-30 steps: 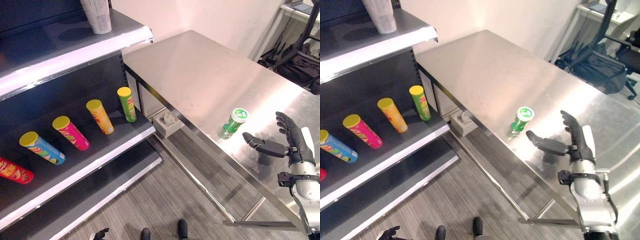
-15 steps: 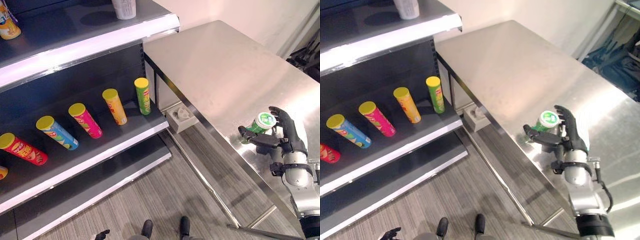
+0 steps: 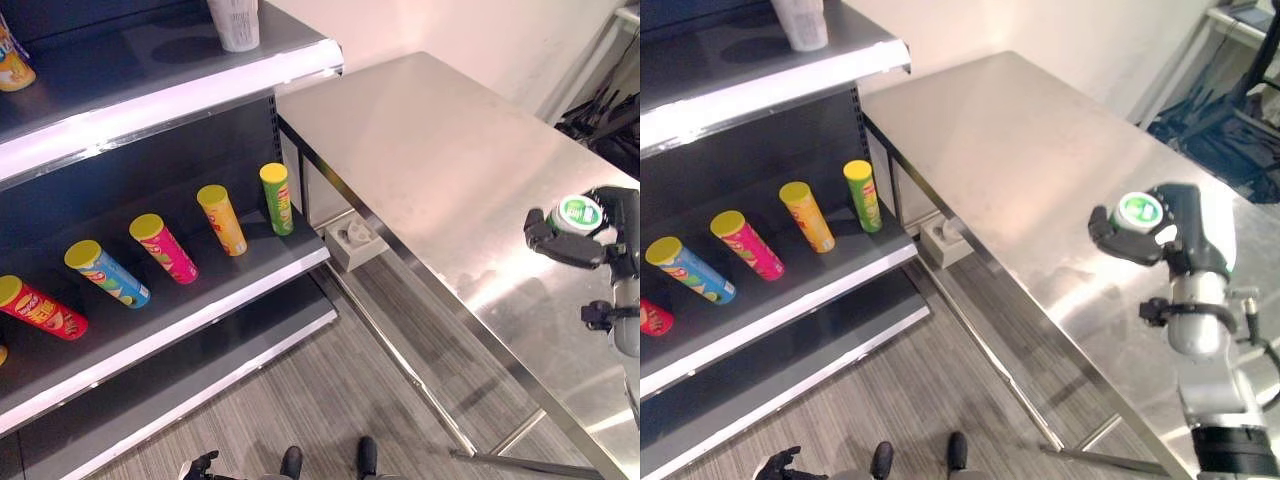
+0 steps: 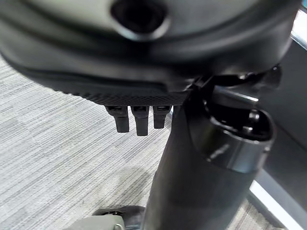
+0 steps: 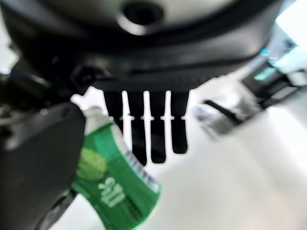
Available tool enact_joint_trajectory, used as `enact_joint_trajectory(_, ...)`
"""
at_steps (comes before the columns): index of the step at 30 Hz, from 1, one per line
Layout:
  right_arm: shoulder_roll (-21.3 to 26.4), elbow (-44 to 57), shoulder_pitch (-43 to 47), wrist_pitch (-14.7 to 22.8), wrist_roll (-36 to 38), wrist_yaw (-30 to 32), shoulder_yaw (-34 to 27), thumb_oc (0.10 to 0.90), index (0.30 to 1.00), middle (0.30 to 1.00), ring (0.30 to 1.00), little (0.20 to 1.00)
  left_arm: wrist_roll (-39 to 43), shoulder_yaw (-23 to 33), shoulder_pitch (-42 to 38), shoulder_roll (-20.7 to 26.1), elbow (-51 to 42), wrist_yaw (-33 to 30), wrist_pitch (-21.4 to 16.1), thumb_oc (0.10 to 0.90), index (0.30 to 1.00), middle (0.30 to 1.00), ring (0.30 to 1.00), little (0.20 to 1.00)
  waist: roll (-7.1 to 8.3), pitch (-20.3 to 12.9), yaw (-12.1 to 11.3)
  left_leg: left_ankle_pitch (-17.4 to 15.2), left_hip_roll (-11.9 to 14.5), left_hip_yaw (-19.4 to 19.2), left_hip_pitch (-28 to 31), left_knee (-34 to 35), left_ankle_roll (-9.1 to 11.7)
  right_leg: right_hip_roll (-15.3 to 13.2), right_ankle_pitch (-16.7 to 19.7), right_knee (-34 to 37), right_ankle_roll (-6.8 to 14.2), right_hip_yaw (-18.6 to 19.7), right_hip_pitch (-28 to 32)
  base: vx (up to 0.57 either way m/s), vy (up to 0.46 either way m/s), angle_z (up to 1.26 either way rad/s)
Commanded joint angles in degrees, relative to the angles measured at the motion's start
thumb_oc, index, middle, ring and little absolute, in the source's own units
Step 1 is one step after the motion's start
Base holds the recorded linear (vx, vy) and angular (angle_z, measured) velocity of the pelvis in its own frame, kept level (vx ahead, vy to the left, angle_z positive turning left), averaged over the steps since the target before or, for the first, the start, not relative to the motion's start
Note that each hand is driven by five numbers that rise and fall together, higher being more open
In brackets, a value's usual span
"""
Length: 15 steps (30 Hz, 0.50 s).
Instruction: Put the goods on the table back onto the shelves and tidy them up.
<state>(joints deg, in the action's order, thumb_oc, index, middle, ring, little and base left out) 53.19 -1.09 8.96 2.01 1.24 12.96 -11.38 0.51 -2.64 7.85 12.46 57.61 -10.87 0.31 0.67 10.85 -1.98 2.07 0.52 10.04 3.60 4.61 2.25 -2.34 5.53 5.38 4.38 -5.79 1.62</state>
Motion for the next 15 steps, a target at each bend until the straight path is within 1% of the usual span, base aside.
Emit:
enact_joint_trajectory(1,5.5,4.2,9.2,8.3,8.3,-0.7,-1.9,0.400,0.300,0.300,0.300,0.300,0.6,-2.2,-1.5,5.9,1.5,-0.6,-1.3,0.800,0.900,0.900,0.900,0.900,5.14,-5.7,-2.4,-3.5,0.7,-2.0,-1.4,0.4,2.5,-0.8,-6.7,-1.9,2.1,-0.1,1.2,-0.05,-0.073,0.61)
enact_joint_trajectory(2,6.2,4.0,11.3,8.8,10.4,-1.4,-0.7,0.400,0.300,0.300,0.300,0.300,0.8,-2.7,-1.5,5.9,1.4,-0.2,-1.4,0.800,0.900,0.900,0.900,0.900,5.40,-5.7,-2.8,-3.1,0.9,-1.5,-1.7,0.4,2.8,-0.6,-7.0,-2.0,1.9,-0.6,1.3,-0.08,-0.116,0.57)
enact_joint_trajectory(3,6.7,3.7,14.6,9.6,14.6,-2.7,1.4,0.400,0.300,0.300,0.300,0.300,0.8,-3.3,-1.4,6.0,1.7,0.4,-1.5,0.800,0.900,0.900,0.900,0.900,5.84,-5.8,-3.6,-2.4,1.2,-0.5,-2.2,0.4,3.3,-0.2,-7.3,-1.9,1.6,-1.4,1.6,-0.11,-0.144,0.41)
enact_joint_trajectory(6,8.8,2.7,20.6,10.3,19.4,-4.6,5.1,0.400,0.300,0.300,0.300,0.300,0.8,-4.0,-1.0,6.2,2.0,1.2,-1.7,0.800,0.900,0.900,0.900,0.900,6.12,-5.8,-4.6,-1.7,1.5,1.4,-2.8,0.4,3.8,0.5,-7.4,-1.5,1.2,-2.6,2.1,-0.09,-0.117,0.38)
enact_joint_trajectory(7,10.1,1.8,25.0,11.0,22.5,-5.3,7.7,0.400,0.300,0.300,0.300,0.300,0.9,-4.4,-0.9,6.8,2.1,1.3,-1.9,0.800,0.900,0.900,0.900,0.900,6.28,-5.6,-5.6,-1.0,1.7,2.6,-3.3,0.4,4.1,0.9,-7.5,-1.3,0.9,-3.0,2.1,-0.10,-0.095,0.41)
enact_joint_trajectory(9,11.1,0.5,29.6,11.5,25.5,-6.0,10.7,0.400,0.300,0.300,0.300,0.300,0.9,-4.5,-1.3,7.3,2.6,1.5,-2.0,0.800,0.900,0.900,0.900,0.900,6.33,-5.2,-6.3,0.0,1.5,4.1,-4.3,0.4,4.4,1.1,-7.7,-1.4,0.6,-3.8,2.0,-0.11,-0.055,0.33)
enact_joint_trajectory(10,11.6,0.0,31.3,11.7,26.9,-6.2,11.5,0.400,0.300,0.300,0.300,0.300,1.0,-5.0,-1.5,7.6,2.8,1.4,-2.0,0.800,0.900,0.900,0.900,0.900,6.47,-4.9,-6.7,0.4,1.4,4.5,-4.9,0.2,4.7,1.0,-7.7,-1.5,0.5,-4.3,1.9,-0.11,-0.008,0.51)
enact_joint_trajectory(11,12.6,-1.0,33.7,12.1,28.1,-6.4,13.1,0.400,0.300,0.300,0.300,0.300,1.1,-5.3,-2.1,7.8,2.9,1.3,-2.1,0.800,0.900,0.900,0.900,0.900,6.51,-4.4,-6.5,0.7,1.4,4.4,-6.0,-0.2,5.0,0.6,-7.9,-1.9,0.4,-5.3,1.8,-0.13,0.025,0.70)
enact_joint_trajectory(12,13.8,-1.6,35.4,12.1,29.4,-6.6,14.3,0.400,0.300,0.300,0.300,0.300,0.9,-5.9,-2.7,7.9,2.8,1.3,-2.1,0.800,0.900,0.900,0.900,0.900,6.62,-3.9,-6.3,0.9,1.8,2.7,-6.9,-0.6,5.2,-0.1,-8.1,-2.4,0.6,-6.7,1.5,-0.12,0.065,0.88)
enact_joint_trajectory(13,14.6,-1.6,36.0,12.2,30.0,-6.8,15.0,0.400,0.300,0.300,0.300,0.300,0.8,-6.2,-3.0,8.0,2.5,1.3,-2.2,0.800,0.900,0.900,0.900,0.900,6.59,-3.9,-5.8,0.6,2.6,0.0,-7.2,-1.0,5.0,-0.9,-8.2,-2.8,0.7,-8.0,1.3,-0.11,0.178,0.99)
enact_joint_trajectory(14,16.0,-2.2,37.8,11.9,31.7,-7.2,16.8,0.400,0.300,0.300,0.300,0.300,0.3,-7.0,-3.6,8.2,2.1,1.8,-2.1,0.800,0.900,0.900,0.900,0.900,5.99,-4.3,-4.9,0.3,5.4,-8.8,-6.8,-1.3,4.7,-2.5,-8.5,-4.0,1.2,-11.5,1.1,-0.07,0.194,1.11)
enact_joint_trajectory(15,16.3,-2.4,38.5,11.8,31.9,-7.2,17.4,0.400,0.300,0.300,0.300,0.300,0.2,-7.2,-3.7,8.2,2.1,1.9,-2.1,0.800,0.900,0.900,0.900,0.900,5.67,-4.6,-4.8,1.2,5.7,-10.0,-7.2,-1.6,4.7,-2.9,-8.2,-4.1,1.2,-12.2,0.9,-0.02,0.202,1.10)
